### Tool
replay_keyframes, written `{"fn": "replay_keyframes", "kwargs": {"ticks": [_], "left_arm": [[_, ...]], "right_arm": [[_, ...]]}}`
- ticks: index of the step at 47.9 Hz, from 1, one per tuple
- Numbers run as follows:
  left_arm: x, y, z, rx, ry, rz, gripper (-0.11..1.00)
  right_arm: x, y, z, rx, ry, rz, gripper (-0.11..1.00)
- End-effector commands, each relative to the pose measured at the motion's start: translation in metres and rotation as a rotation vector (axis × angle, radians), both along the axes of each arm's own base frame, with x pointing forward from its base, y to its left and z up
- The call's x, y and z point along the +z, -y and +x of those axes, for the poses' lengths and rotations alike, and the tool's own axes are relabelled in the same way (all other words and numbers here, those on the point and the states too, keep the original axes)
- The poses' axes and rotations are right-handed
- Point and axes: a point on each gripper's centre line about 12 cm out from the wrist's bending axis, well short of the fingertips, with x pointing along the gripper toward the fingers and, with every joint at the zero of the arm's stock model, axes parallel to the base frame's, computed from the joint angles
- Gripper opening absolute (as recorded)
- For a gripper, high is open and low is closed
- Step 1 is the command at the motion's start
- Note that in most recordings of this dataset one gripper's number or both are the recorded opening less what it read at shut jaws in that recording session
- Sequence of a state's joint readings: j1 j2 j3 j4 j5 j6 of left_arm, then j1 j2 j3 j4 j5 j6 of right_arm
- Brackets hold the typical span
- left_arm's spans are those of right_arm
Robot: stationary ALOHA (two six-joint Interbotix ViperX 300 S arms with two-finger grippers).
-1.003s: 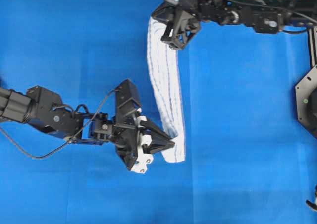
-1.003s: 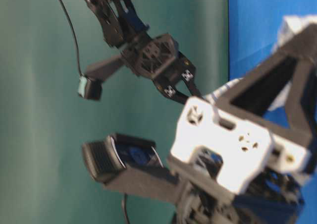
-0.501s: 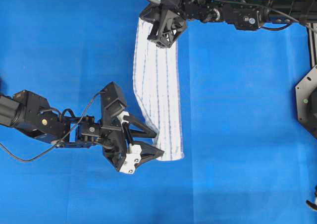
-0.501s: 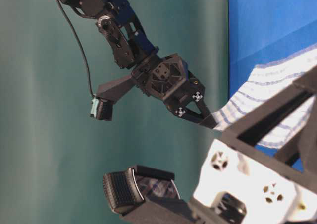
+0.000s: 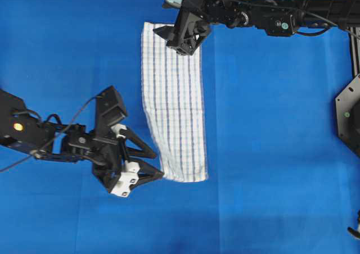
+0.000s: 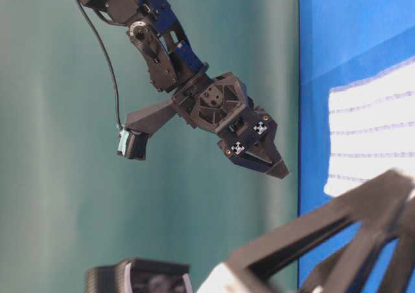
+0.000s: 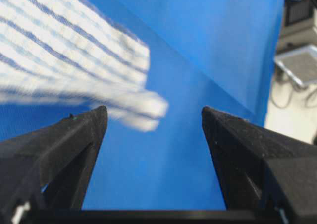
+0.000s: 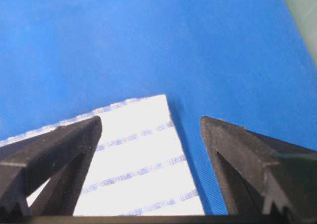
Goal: Fold the blue towel.
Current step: 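Release the strip and move both grippers toward its top end, then grasp the strip's top corners with both grippers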
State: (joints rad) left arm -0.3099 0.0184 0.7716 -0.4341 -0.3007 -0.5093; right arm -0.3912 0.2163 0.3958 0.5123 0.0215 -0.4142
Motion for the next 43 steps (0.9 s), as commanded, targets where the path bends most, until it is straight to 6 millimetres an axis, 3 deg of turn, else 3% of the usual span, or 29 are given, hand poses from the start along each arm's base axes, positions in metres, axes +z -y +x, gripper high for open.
{"fn": "replay_keyframes", "kwargs": {"ticks": [1, 12, 20, 31, 43], "left_arm": [[0.024, 0.002, -0.007, -0.018, 0.04, -0.018, 0.72], [0.034, -0.004, -0.024, -0.032, 0.033, -0.015, 0.72], [0.038, -0.026, -0.029, -0.018, 0.047, 0.05, 0.72], [0.034, -0.084, -0.027, 0.013, 0.049, 0.306, 0.72], [0.033, -0.164, -0.024, 0.109, 0.002, 0.545, 0.72]], "right_arm": [[0.029, 0.001, 0.002, 0.001, 0.064, -0.035, 0.89], [0.051, -0.005, -0.012, 0.014, 0.092, -0.061, 0.89], [0.057, -0.013, -0.032, 0.017, 0.092, -0.073, 0.89], [0.05, -0.02, -0.067, -0.007, 0.075, -0.078, 0.89], [0.042, -0.026, -0.086, -0.021, 0.069, -0.08, 0.89]]}}
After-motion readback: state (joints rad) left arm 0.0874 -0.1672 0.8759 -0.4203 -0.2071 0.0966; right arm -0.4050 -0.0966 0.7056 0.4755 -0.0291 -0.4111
